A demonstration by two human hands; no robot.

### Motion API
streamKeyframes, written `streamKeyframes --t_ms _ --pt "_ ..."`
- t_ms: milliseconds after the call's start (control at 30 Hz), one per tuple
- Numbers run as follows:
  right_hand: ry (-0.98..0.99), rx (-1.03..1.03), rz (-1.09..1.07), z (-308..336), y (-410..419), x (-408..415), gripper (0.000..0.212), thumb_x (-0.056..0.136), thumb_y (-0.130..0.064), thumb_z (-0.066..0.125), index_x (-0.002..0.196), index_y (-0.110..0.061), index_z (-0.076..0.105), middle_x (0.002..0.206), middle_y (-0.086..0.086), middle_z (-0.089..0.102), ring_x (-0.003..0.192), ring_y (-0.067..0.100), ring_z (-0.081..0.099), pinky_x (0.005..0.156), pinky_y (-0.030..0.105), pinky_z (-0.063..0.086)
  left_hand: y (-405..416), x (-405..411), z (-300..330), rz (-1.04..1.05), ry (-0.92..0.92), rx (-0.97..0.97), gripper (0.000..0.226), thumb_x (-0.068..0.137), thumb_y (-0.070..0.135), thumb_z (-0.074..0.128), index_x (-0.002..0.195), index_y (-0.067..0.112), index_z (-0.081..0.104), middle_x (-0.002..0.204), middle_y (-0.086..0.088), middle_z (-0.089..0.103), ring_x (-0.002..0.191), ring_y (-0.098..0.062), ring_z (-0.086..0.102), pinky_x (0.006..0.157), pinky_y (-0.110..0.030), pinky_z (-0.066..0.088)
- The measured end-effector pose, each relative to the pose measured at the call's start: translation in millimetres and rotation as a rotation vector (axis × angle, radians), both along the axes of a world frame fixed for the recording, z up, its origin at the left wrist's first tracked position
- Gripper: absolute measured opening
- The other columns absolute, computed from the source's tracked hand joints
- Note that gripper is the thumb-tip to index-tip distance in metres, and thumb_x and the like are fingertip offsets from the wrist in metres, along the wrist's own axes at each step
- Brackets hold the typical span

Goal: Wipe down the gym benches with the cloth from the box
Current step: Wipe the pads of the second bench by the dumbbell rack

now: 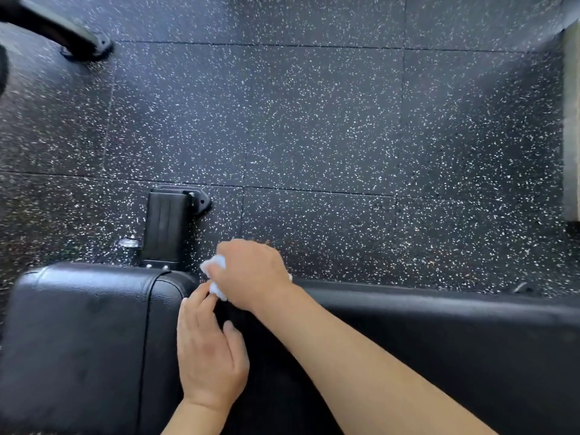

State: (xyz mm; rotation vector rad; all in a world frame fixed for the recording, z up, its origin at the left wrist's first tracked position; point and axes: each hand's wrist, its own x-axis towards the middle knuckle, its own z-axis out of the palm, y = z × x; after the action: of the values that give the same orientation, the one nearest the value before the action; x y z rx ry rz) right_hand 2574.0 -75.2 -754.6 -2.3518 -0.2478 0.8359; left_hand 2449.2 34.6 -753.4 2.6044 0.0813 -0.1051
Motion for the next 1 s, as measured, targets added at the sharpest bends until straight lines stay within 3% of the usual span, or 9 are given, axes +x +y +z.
streamKeyframes --t_ms 133,300,367,433,567,667,800,900,1000 --pt "0.072 0.094 0.02 -3.4 -12.9 5.6 0.02 0.093 -0.045 0.057 0.085 -0.026 0.059 0.086 -0.007 0.052 0.089 0.023 0.055 0.071 0.038 0.042 3.0 1.8 -3.0 -0.012 -0.006 0.029 0.056 0.085 0.013 0.042 0.138 -0.006 0.048 0.148 -0.022 0.05 0.135 -0.042 0.046 0.115 -0.06 0.037" --pt "0.181 0.048 -0.024 7.5 -140.7 -22.0 0.01 0.092 -0.051 0.055 0.083 -0.047 0.054 0.082 -0.009 0.057 0.083 0.02 0.06 0.069 0.035 0.047 2.0 0.1 -3.8 -0.015 -0.008 0.052 0.055 0.089 0.014 0.041 0.139 -0.005 0.049 0.147 -0.021 0.051 0.136 -0.043 0.047 0.112 -0.068 0.038" --pt "0.275 0.021 -0.124 13.9 -194.4 -33.1 0.018 0.09 -0.06 0.053 0.082 -0.045 0.057 0.083 -0.012 0.062 0.081 0.013 0.061 0.072 0.034 0.05 2.3 0.1 -4.9 -0.017 -0.008 0.063 0.055 0.089 0.014 0.04 0.138 -0.006 0.049 0.147 -0.022 0.051 0.135 -0.044 0.047 0.111 -0.069 0.037" --pt "0.245 -0.018 -0.144 17.2 -215.8 -42.7 0.024 0.092 -0.063 0.051 0.083 -0.042 0.057 0.084 -0.014 0.06 0.078 0.009 0.06 0.075 0.035 0.051 1.7 1.0 -4.7 -0.023 -0.009 0.069 0.054 0.088 0.014 0.04 0.138 -0.007 0.049 0.147 -0.022 0.051 0.135 -0.045 0.048 0.111 -0.07 0.037" --pt "0.149 -0.057 -0.108 11.6 -175.3 -39.2 0.023 0.095 -0.055 0.05 0.077 -0.042 0.046 0.08 -0.009 0.053 0.075 0.014 0.056 0.07 0.037 0.047 3.5 -0.9 -7.3 -0.034 -0.004 0.08 0.054 0.088 0.013 0.04 0.138 -0.006 0.048 0.147 -0.023 0.05 0.135 -0.046 0.048 0.116 -0.067 0.033" --pt "0.081 -0.01 -0.061 -0.3 -100.0 -20.9 0.018 0.092 -0.054 0.047 0.087 -0.037 0.05 0.082 -0.009 0.05 0.082 0.02 0.055 0.067 0.037 0.038 3.1 1.3 -5.6 -0.025 0.03 0.087 0.056 0.087 0.014 0.04 0.138 -0.006 0.047 0.148 -0.022 0.049 0.136 -0.045 0.046 0.122 -0.062 0.029" --pt "0.082 0.071 -0.064 1.8 -26.2 -4.4 0.024 0.098 -0.045 0.045 0.09 -0.025 0.057 0.086 -0.006 0.049 0.087 0.029 0.059 0.069 0.039 0.038 0.9 3.7 -0.4 -0.003 0.065 0.066 0.057 0.084 0.015 0.041 0.138 -0.003 0.047 0.147 -0.021 0.049 0.132 -0.043 0.046 0.111 -0.069 0.038" --pt "0.097 0.026 -0.075 4.1 -62.6 -13.8 0.022 0.097 -0.049 0.043 0.089 -0.031 0.054 0.086 -0.007 0.052 0.08 0.023 0.052 0.068 0.038 0.036 2.6 2.9 -2.6 -0.029 0.039 0.071 0.055 0.086 0.014 0.042 0.137 -0.005 0.047 0.147 -0.021 0.049 0.132 -0.043 0.048 0.112 -0.068 0.037" --pt "0.17 -0.072 -0.107 16.8 -153.8 -33.8 0.009 0.089 -0.053 0.052 0.082 -0.048 0.054 0.087 -0.011 0.058 0.076 0.014 0.055 0.062 0.033 0.038 5.2 1.7 -4.5 -0.033 0.013 0.053 0.055 0.089 0.015 0.042 0.139 -0.006 0.047 0.147 -0.021 0.048 0.132 -0.044 0.048 0.115 -0.066 0.035"
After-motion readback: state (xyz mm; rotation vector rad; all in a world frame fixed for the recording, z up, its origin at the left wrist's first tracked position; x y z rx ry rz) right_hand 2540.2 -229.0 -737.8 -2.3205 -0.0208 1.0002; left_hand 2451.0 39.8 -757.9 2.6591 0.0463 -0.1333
